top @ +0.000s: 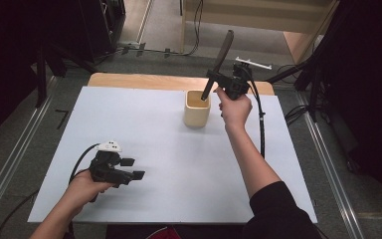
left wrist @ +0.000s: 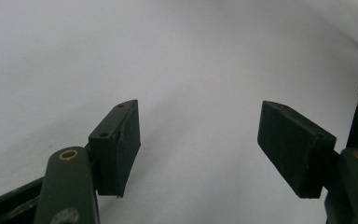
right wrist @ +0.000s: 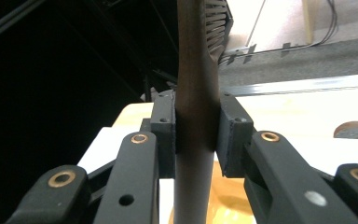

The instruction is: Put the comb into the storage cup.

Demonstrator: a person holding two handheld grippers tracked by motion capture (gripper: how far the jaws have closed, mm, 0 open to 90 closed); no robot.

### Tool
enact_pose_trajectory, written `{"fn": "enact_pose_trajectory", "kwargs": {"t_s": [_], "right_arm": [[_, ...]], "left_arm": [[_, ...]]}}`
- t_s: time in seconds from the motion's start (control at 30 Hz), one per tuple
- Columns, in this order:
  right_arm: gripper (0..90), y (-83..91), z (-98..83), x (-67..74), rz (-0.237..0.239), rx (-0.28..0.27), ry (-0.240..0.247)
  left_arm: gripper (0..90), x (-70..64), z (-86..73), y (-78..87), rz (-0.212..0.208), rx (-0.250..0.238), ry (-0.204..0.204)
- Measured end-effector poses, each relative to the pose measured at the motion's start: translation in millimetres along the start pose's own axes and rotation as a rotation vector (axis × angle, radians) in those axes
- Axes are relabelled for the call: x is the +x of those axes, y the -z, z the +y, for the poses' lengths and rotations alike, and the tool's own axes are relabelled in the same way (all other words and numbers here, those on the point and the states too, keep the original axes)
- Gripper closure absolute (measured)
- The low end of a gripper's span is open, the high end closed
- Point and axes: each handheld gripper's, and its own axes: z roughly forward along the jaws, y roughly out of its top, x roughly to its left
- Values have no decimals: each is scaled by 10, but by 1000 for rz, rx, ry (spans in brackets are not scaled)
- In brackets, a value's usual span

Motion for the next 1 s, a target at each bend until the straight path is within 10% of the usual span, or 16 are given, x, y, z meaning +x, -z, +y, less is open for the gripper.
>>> {"fn": "enact_pose_trajectory", "kwargs": {"t_s": [1.0], "right_arm": [[698,-365,-116,36,-104,-28,109]], "left_arm": [[311,6,-4,-6,-15,7,-1]]}}
